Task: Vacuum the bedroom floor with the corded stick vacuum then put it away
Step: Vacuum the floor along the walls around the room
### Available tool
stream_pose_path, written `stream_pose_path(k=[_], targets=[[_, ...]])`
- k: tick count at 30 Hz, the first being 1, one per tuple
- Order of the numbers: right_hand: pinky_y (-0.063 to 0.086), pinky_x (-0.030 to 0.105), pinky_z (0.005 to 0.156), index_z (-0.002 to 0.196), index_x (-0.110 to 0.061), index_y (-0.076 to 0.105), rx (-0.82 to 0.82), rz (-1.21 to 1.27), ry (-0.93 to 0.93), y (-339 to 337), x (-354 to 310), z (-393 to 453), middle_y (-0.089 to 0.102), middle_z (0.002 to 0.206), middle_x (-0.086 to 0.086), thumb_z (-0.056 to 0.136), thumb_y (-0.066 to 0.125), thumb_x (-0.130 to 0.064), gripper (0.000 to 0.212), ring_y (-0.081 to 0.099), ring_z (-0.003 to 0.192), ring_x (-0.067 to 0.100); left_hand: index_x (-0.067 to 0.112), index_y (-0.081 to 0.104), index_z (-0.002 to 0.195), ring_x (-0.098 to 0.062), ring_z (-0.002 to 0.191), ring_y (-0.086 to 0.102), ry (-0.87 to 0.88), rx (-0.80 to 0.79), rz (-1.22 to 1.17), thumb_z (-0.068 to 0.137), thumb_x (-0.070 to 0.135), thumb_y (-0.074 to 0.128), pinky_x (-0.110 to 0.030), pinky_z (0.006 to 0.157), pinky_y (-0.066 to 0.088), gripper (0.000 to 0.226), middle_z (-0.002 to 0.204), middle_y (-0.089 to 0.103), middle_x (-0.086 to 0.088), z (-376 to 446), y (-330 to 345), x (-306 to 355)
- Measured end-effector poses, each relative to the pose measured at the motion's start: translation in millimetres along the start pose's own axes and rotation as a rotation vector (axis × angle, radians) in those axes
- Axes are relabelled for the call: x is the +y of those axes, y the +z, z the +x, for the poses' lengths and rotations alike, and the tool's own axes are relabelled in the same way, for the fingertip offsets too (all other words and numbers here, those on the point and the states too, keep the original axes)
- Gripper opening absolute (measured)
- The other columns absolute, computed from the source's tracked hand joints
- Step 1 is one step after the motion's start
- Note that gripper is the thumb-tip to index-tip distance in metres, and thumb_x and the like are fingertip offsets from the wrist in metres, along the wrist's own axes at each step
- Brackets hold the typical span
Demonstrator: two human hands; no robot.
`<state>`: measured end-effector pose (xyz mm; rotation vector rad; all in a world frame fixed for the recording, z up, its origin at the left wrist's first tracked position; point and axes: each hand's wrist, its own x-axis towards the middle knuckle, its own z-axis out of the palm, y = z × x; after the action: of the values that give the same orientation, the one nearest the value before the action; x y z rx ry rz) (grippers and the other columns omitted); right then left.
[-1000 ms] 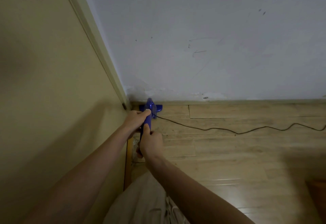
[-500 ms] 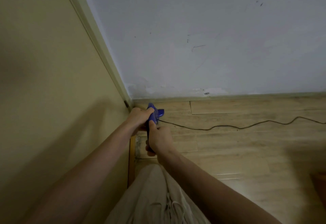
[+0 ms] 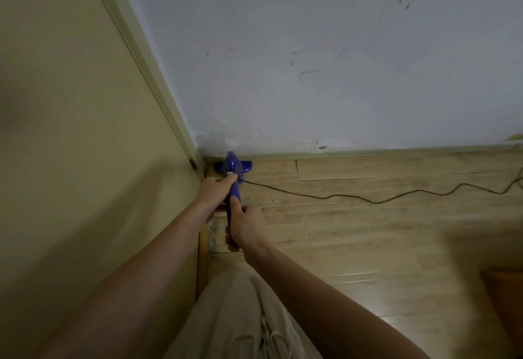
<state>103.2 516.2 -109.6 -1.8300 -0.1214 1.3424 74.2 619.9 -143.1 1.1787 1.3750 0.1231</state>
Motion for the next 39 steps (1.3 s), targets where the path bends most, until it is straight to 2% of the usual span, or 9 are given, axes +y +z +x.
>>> stream_pose_path(k=[2, 6, 8, 14, 20, 26, 30, 35, 39], targets=[[0.043, 0.023, 0.047, 0.101, -0.009, 0.055, -0.008, -0.012, -0.014, 11, -1, -4, 0.055, 0.073, 0.002, 0.101, 0.04, -0.041, 0.035, 0.052, 0.054, 0.01, 0.005, 0.065, 0.076, -0.038, 0.084, 0.069, 0.0, 0.036, 0.004, 0.088, 0.037, 0.061, -0.047, 0.083, 0.057, 0.034, 0.089, 0.07, -0.023, -2, -10, 1], [0.042, 0.019, 0.045, 0.109, -0.006, 0.056, -0.013, -0.053, -0.075, 40, -8, -10, 0.057, 0.077, 0.001, 0.102, 0.04, -0.039, 0.038, 0.053, 0.055, 0.008, 0.005, 0.059, 0.072, -0.012, 0.039, 0.059, 0.005, 0.089, -0.07, 0.094, 0.024, 0.06, -0.018, 0.037, 0.044, 0.029, 0.056, 0.063, -0.009, -7, -35, 5], [0.041, 0.016, 0.042, 0.11, -0.006, 0.056, -0.007, -0.078, -0.09, 49, -15, -13, 0.058, 0.081, 0.001, 0.102, 0.04, -0.038, 0.037, 0.054, 0.057, 0.007, 0.003, 0.059, 0.075, -0.008, 0.03, 0.054, -0.007, 0.108, -0.123, 0.093, 0.02, 0.061, -0.016, 0.03, 0.037, 0.025, 0.045, 0.06, -0.004, -10, -47, 7], [0.044, 0.021, 0.045, 0.104, -0.008, 0.059, 0.026, -0.005, -0.052, 63, -16, -27, 0.058, 0.072, 0.002, 0.102, 0.039, -0.039, 0.037, 0.054, 0.052, 0.009, -0.001, 0.064, 0.084, -0.012, 0.038, 0.058, -0.01, 0.092, -0.062, 0.091, 0.023, 0.062, -0.016, 0.034, 0.04, 0.025, 0.068, 0.064, -0.014, -15, -61, 4], [0.05, 0.023, 0.05, 0.094, -0.016, 0.056, 0.076, 0.07, -0.029, 85, -15, -21, 0.06, 0.074, 0.0, 0.101, 0.039, -0.043, 0.032, 0.058, 0.055, 0.009, -0.001, 0.065, 0.085, -0.013, 0.039, 0.06, 0.014, 0.071, -0.043, 0.092, 0.026, 0.063, -0.019, 0.038, 0.044, 0.028, 0.049, 0.064, -0.006, -10, -73, 4], [0.051, 0.026, 0.054, 0.087, -0.019, 0.054, 0.07, 0.119, -0.017, 95, -18, -18, 0.059, 0.07, -0.001, 0.102, 0.038, -0.041, 0.032, 0.057, 0.054, 0.01, -0.001, 0.064, 0.084, -0.012, 0.037, 0.058, 0.024, 0.049, -0.047, 0.093, 0.024, 0.062, -0.017, 0.037, 0.042, 0.027, 0.053, 0.064, -0.007, -12, -80, 11], [0.045, 0.024, 0.045, 0.101, -0.01, 0.06, 0.116, 0.12, -0.017, 82, -9, -18, 0.064, 0.081, 0.007, 0.101, 0.039, -0.041, 0.038, 0.057, 0.055, 0.012, -0.001, 0.067, 0.081, -0.012, 0.039, 0.058, 0.055, 0.017, 0.012, 0.093, 0.023, 0.061, -0.017, 0.038, 0.043, 0.027, 0.054, 0.064, -0.007, -19, -65, 9], [0.051, 0.027, 0.051, 0.082, -0.013, 0.057, 0.148, 0.131, -0.042, 70, -4, -21, 0.06, 0.071, 0.003, 0.101, 0.042, -0.039, 0.036, 0.058, 0.056, 0.013, -0.003, 0.066, 0.081, -0.012, 0.04, 0.056, 0.062, -0.013, -0.002, 0.094, 0.02, 0.058, -0.019, 0.039, 0.042, 0.027, 0.052, 0.062, -0.007, -21, -56, 8], [0.056, 0.028, 0.057, 0.095, -0.012, 0.061, 0.129, 0.123, -0.029, 82, -2, -18, 0.064, 0.078, 0.002, 0.101, 0.041, -0.039, 0.034, 0.063, 0.063, 0.014, -0.004, 0.065, 0.082, -0.012, 0.04, 0.056, 0.065, -0.012, 0.004, 0.096, 0.023, 0.057, -0.018, 0.039, 0.042, 0.032, 0.054, 0.062, -0.009, -21, -62, 5]])
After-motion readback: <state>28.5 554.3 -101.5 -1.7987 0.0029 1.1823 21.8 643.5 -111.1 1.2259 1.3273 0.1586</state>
